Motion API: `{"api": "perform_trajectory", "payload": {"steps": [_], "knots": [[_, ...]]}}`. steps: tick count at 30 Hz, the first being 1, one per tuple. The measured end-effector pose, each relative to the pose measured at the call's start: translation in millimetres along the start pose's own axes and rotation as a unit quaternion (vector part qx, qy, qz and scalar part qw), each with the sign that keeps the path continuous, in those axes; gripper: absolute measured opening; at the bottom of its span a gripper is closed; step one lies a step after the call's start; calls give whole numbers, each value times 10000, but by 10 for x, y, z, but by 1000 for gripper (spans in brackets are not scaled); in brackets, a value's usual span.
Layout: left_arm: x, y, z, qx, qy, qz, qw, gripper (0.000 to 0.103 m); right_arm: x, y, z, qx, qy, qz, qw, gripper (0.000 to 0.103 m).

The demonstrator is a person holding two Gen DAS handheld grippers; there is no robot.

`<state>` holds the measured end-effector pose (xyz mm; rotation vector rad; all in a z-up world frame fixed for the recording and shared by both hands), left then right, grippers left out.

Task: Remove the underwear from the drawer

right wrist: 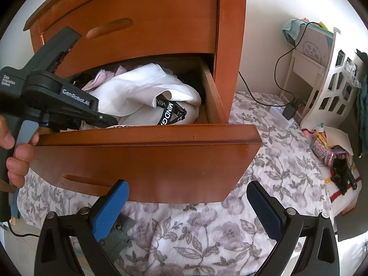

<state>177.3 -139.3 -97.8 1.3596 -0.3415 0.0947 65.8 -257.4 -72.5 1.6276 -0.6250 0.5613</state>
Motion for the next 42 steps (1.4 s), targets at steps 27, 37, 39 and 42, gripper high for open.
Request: {"api": "perform_trajectory", "payload": {"steps": [27,37,39,42], "knots": [[28,1046,-533,-216,529,1131,9919,10,15,211,-111,-47,73,145,9999,103],[111,1507,-588,-221,528,1707,9837,9,40,339,-158,-35,109,254,9996,103],[128,1607,-612,-240,541,1822,9815,9,45,363,-172,-30,118,275,9995,103],[141,1769,-653,-273,544,2005,9778,9,55,406,-185,-33,124,313,9994,103]]}}
Point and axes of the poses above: each gripper's, at about its wrist camera, not at the fingertips, and y roughly against the way its jaws point, z to its right, x to its top, the point moved 6 cm from there along -y, roughly the way its jaws point, and after that the axes turned 10 degrees about x, right-handed, at the moved point
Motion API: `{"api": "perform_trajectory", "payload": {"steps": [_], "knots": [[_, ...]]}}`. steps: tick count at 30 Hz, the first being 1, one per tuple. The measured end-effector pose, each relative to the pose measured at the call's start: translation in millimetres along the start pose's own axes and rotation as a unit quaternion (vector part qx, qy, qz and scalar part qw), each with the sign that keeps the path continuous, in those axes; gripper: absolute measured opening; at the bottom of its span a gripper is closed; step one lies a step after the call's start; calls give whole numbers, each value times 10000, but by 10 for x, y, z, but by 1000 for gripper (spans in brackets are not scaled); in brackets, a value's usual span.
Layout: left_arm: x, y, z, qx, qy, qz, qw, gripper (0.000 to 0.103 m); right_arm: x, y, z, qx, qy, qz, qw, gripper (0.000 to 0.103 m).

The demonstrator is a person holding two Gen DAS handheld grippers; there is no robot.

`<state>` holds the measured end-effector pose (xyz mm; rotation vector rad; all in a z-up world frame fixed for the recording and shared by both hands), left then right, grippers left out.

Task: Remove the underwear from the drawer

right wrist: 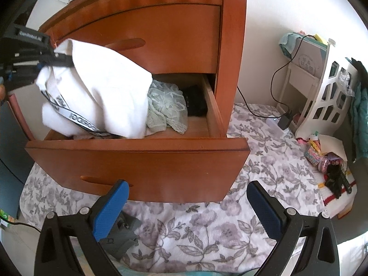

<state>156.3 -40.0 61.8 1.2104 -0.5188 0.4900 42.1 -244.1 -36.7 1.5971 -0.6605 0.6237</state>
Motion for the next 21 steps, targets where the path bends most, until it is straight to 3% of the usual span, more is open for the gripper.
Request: {"api": "perform_trajectory", "payload": {"steps": [13,17,21], "knots": [[130,536,61,-22,-275,680,9973,9,24,153,-96,20,76,99,9999,103],[77,456,76,51,-392,605,9974,9,13,172,-135,50,113,93,9999,103],[-69,182,68,91,-462,256,9986,9,-5,162,-137,64,109,60,9999,103]]}}
Point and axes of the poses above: each gripper's, at about its wrist camera, not at the fingertips, and y roughly against the way its jaws point, z to its right, x to its top, the point moved 6 cm from there along -y, roughly the way its jaws point, and after that the axes turned 10 degrees about x, right-handed, at the moved point
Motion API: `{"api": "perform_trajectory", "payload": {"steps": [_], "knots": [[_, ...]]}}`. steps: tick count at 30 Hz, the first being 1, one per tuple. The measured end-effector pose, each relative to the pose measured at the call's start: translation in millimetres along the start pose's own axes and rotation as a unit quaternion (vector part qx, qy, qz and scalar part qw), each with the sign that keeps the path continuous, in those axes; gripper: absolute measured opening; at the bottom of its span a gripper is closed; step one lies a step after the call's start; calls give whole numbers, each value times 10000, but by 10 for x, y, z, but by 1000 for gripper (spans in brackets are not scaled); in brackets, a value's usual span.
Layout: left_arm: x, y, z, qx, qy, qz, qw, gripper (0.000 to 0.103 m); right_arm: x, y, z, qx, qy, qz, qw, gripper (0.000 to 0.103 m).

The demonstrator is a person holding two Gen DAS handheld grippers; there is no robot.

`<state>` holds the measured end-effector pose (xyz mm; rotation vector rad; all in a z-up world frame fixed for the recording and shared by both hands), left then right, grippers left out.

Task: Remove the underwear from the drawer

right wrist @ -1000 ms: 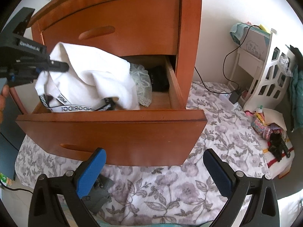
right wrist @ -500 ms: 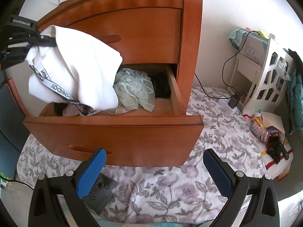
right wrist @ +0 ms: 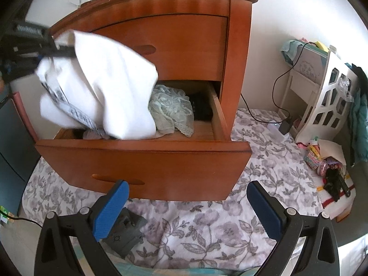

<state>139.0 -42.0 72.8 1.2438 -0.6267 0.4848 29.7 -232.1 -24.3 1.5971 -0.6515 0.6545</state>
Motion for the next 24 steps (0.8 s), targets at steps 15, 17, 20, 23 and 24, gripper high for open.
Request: {"api": "perform_trajectory", "payload": {"steps": [15,17,20,23,24], "knots": [[-325,-596,-188,744,-471,-521,9948,11,-81,-164,53,17,-33,-187,9998,103],[-340,-600,-167,819,-619,-477,9936,12,-97,-194,51,21,-26,-219,9998,103],[-365,-587,-135,837,-765,-426,9926,21,-108,-220,67,13,-34,-244,9997,103],[-384,-536,-107,860,-894,-344,9917,29,-117,-238,91,-11,-59,-261,9996,103],[-385,-520,-103,891,-936,-306,9911,36,-120,-246,97,-13,-69,-271,9996,103]]}}
Point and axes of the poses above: each gripper's, at about its wrist camera, not at the fingertips, and y roughly against the way its jaws point, z to its right, x to its top, the point moved 6 cm from there along -y, roughly the way its jaws point, and after that the axes turned 10 degrees about x, right-handed, at the moved point
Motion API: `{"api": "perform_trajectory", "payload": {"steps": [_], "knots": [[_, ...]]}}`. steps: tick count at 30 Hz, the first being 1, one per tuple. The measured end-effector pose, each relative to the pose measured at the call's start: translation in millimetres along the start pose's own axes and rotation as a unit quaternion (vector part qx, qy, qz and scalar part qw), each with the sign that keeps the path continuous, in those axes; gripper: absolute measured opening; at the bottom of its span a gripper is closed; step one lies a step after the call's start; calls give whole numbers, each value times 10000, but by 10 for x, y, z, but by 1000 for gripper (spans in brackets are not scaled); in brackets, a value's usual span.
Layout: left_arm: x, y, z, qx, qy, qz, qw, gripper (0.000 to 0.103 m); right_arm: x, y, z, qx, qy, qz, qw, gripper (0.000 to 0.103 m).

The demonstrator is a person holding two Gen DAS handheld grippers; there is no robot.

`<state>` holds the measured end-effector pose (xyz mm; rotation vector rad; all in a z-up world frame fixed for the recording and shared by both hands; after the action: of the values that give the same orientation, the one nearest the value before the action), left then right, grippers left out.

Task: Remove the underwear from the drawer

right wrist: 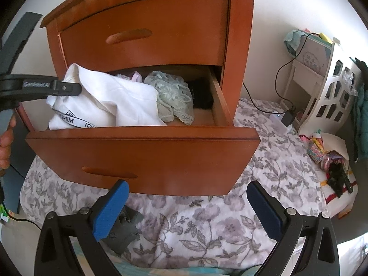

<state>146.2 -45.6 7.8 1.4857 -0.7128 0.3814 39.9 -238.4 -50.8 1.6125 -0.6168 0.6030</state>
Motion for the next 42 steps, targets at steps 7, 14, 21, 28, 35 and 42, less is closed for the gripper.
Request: {"api": "perform_trajectory", "payload": {"steps": [7,14,21,28,35,42], "knots": [[-50,-20,25,70,-182,29,9998,41,-28,-41,-30,35,43,-54,10000,103],[-98,-359,-189,20,362,-549,9978,19,-36,-54,-34,12,31,-55,10000,103],[-41,-250,-276,29,619,-323,9976,8,-30,-62,-30,4,45,-77,10000,103],[334,393,-286,-112,675,588,9959,8,18,35,3,-50,9,31,10000,103],[606,1153,-352,-182,725,1430,9869,8,59,195,-39,-49,48,191,9998,103],[672,1951,-440,-287,715,2161,9733,8,99,375,-63,-71,37,371,9993,103]]}}
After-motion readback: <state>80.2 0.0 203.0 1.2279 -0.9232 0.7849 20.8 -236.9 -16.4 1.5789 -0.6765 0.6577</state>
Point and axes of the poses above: each gripper's, at about its wrist camera, not at the fingertips, and y roughly against the way its jaws point, z to its right, x to its top, the point moved 6 cm from there along -y, roughly the way its jaws point, and after that the axes turned 10 degrees about x, right-handed, at the moved point
